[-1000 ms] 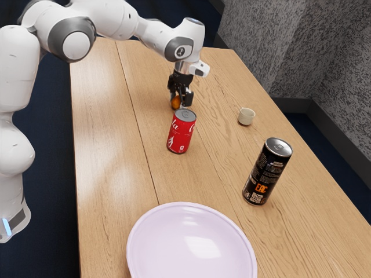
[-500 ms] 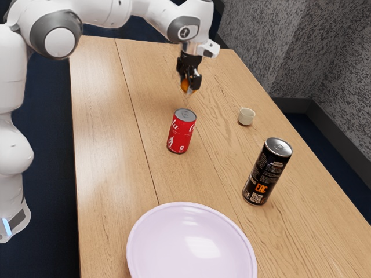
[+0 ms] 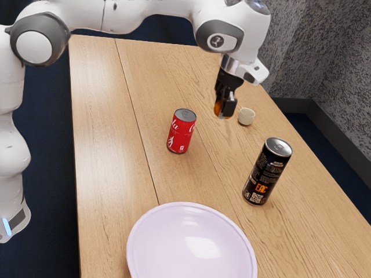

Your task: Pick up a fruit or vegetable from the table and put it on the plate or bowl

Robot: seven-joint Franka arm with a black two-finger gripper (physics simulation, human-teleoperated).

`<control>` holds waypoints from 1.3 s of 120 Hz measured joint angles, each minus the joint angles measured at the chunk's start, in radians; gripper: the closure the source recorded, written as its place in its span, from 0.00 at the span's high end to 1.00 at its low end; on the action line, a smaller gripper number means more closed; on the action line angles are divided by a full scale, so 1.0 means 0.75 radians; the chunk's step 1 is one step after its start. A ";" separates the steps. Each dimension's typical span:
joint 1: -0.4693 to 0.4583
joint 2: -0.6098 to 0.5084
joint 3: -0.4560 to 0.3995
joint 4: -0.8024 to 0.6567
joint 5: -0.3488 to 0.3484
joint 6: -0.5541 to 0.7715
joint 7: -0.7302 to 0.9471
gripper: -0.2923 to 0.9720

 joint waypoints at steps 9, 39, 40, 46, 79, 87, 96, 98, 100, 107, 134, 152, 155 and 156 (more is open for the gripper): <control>-0.019 0.002 -0.054 -0.001 0.008 -0.032 -0.021 0.34; -0.085 0.045 -0.279 -0.004 0.018 -0.092 -0.080 0.33; -0.084 0.050 -0.289 -0.004 0.018 -0.093 -0.082 0.33; -0.102 0.072 -0.345 -0.005 0.019 -0.099 -0.094 0.32; -0.266 0.174 -0.521 -0.008 0.087 -0.114 -0.166 0.31; -0.273 0.193 -0.608 -0.010 0.132 -0.116 -0.193 0.33; -0.288 0.228 -0.695 -0.012 0.191 -0.117 -0.231 0.39; -0.292 0.235 -0.709 -0.013 0.201 -0.117 -0.240 0.40; -0.295 0.240 -0.719 -0.014 0.210 -0.117 -0.249 0.40; -0.303 0.249 -0.735 -0.016 0.232 -0.118 -0.277 0.47; -0.317 0.252 -0.726 -0.015 0.250 -0.126 -0.348 0.71; -0.356 0.238 -0.525 0.024 0.216 -0.153 -0.355 0.75; -0.378 0.231 -0.409 0.071 0.197 -0.172 -0.343 0.75; -0.382 0.230 -0.375 0.085 0.191 -0.178 -0.339 0.75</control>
